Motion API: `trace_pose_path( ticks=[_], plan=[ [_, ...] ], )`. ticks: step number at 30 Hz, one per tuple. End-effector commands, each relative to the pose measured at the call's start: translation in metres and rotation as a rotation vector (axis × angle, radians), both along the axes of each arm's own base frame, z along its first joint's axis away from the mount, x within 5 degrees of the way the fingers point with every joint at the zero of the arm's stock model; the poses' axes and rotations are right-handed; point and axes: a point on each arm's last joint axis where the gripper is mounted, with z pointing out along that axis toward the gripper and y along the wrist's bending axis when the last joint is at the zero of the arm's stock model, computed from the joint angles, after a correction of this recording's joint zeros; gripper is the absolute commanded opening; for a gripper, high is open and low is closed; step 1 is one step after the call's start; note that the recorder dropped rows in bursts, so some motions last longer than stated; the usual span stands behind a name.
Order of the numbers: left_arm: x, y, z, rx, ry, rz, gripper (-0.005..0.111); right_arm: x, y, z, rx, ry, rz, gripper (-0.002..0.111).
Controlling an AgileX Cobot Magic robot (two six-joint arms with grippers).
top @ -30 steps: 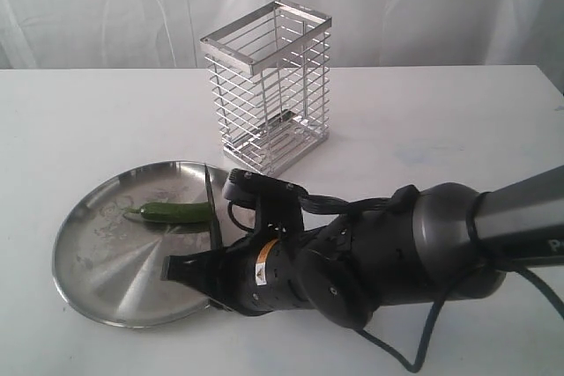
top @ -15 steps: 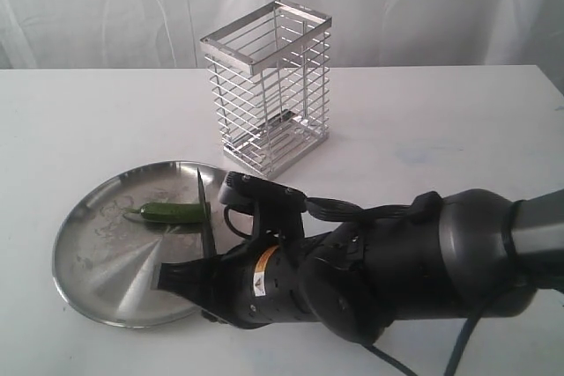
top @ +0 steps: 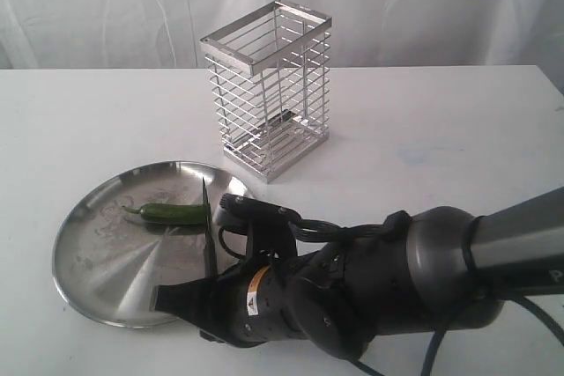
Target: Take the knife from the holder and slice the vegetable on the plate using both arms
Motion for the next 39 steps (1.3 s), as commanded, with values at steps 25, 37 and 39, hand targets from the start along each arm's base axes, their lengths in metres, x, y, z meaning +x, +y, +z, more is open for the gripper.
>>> trace_pose_path(
  ticks=[25, 37, 39],
  plan=[
    [0.000, 0.000, -0.002, -0.004, 0.000, 0.003, 0.000, -0.002, 0.009, 0.010, 0.003, -0.025, 0.047, 0.000],
    [0.002, 0.001, 0.005, -0.049, -0.074, 0.030, 0.000, -0.002, 0.008, 0.010, -0.007, -0.016, 0.049, 0.000],
    [0.003, 0.001, 0.009, -0.225, -0.096, 0.067, 0.000, -0.002, 0.008, 0.010, -0.007, -0.016, 0.049, 0.000]
  ],
)
